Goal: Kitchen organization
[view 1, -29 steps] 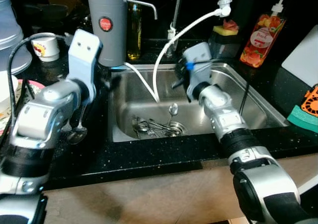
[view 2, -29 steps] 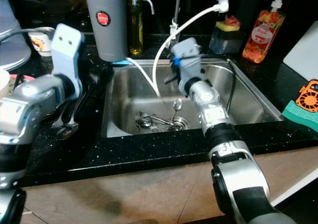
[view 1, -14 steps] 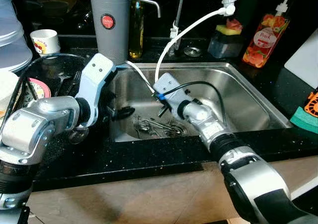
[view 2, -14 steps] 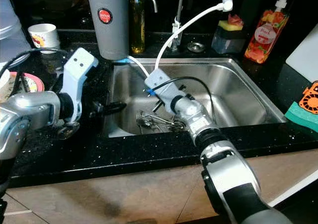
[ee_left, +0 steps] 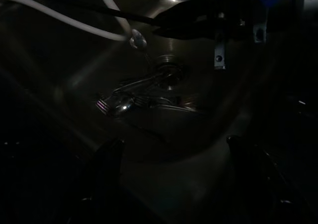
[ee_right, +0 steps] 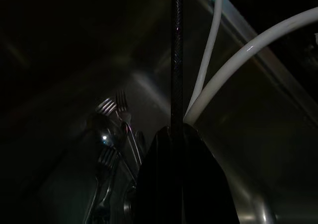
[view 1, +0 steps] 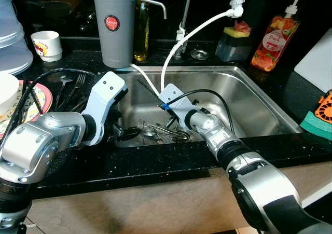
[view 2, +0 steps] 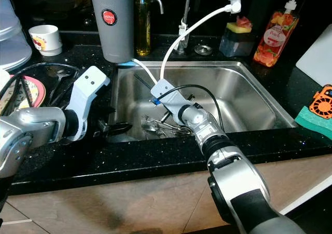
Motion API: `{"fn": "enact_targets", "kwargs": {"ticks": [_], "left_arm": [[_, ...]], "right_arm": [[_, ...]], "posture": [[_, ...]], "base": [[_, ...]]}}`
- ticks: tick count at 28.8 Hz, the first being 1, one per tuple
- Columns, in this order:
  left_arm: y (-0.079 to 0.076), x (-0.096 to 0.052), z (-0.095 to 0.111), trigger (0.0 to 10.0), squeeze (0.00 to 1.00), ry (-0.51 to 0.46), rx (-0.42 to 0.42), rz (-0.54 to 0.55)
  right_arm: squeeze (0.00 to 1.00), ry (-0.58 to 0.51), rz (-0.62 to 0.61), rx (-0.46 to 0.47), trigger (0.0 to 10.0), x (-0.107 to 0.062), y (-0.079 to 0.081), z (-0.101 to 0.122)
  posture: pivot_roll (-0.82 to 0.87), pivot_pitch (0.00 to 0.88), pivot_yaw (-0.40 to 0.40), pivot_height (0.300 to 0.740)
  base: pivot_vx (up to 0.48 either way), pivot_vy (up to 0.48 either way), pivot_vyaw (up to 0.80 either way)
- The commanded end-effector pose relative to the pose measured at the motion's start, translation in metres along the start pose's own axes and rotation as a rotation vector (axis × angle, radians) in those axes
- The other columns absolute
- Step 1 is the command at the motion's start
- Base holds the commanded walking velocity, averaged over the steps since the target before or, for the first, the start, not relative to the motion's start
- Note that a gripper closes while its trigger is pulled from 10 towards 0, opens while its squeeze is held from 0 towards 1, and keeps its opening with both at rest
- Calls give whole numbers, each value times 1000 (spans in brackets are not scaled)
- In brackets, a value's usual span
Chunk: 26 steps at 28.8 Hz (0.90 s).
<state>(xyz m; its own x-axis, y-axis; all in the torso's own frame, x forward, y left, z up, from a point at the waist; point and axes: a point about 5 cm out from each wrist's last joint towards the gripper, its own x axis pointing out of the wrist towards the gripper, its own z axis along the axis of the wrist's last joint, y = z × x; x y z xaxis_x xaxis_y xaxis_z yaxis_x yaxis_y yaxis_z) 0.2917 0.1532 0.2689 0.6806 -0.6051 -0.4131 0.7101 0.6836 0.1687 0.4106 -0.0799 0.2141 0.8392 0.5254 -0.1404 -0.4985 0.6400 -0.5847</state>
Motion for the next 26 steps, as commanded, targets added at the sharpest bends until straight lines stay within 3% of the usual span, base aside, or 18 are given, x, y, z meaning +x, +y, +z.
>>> {"fn": "enact_targets", "kwargs": {"ticks": [1,4,5,6,7,8,11,12,13,14,20,21,22,23,25,26], "left_arm": [[-1,-2,-6,10000,0,49,20,18],[-1,-2,-6,10000,0,52,18,21],[-1,-2,-6,10000,0,51,17,23],[-1,-2,-6,10000,0,50,16,25],[-1,-2,-6,10000,0,50,16,26],[-1,-2,-6,10000,0,50,15,28],[1,-3,-6,10000,0,48,12,38],[2,-3,-5,10000,0,44,8,51],[4,-3,-5,10000,0,39,4,66],[5,-2,-5,10000,0,36,4,74],[26,0,1,10000,0,-22,-37,276],[34,0,1,10000,0,-34,-57,349],[49,-1,4,10000,0,-65,-113,516],[55,-1,6,10000,0,-94,-135,586],[60,-1,5,10000,0,-102,-167,658],[60,-1,5,10000,0,-102,-167,658]], "right_arm": [[0,41,28,-14,10000,0,2,-6],[0,51,52,-11,10000,-1,5,-8],[98,54,60,-5,10000,-1,6,-9],[655,55,64,-1,10000,-1,7,-10],[996,54,61,-4,10000,-1,7,-10],[1000,54,59,-5,10000,-1,7,-9],[1000,55,52,-20,10000,-1,6,-9],[306,53,44,-24,10000,0,5,-8],[306,50,35,-26,10000,0,4,-7],[0,48,32,-28,10000,0,4,-7],[0,10,-33,4,10000,-1,-7,1],[0,-6,-65,31,10000,-2,-12,3],[0,-59,-159,114,10000,-5,-26,10],[0,-92,-203,170,10000,-7,-33,13],[0,-158,-248,257,10000,-9,-41,19],[0,-158,-248,257,10000,-9,-41,19]], "posture": [[10,102,-102,740],[9,101,-102,740],[9,102,-102,740],[9,102,-102,740],[9,103,-103,740],[9,102,-102,740],[8,103,-103,740],[8,103,-104,740],[8,103,-104,740],[8,102,-104,740],[2,103,-103,740],[-1,102,-103,740],[-5,101,-102,740],[-7,100,-100,740],[-13,103,-98,740],[-13,103,-98,740]], "base": [[0,0,0],[0,0,0],[0,0,0],[0,0,0],[0,0,0],[0,0,0],[0,0,0],[0,0,0],[0,0,0],[0,0,0],[0,0,0],[0,0,0],[0,0,0],[0,0,0],[0,0,0],[0,0,0]]}}
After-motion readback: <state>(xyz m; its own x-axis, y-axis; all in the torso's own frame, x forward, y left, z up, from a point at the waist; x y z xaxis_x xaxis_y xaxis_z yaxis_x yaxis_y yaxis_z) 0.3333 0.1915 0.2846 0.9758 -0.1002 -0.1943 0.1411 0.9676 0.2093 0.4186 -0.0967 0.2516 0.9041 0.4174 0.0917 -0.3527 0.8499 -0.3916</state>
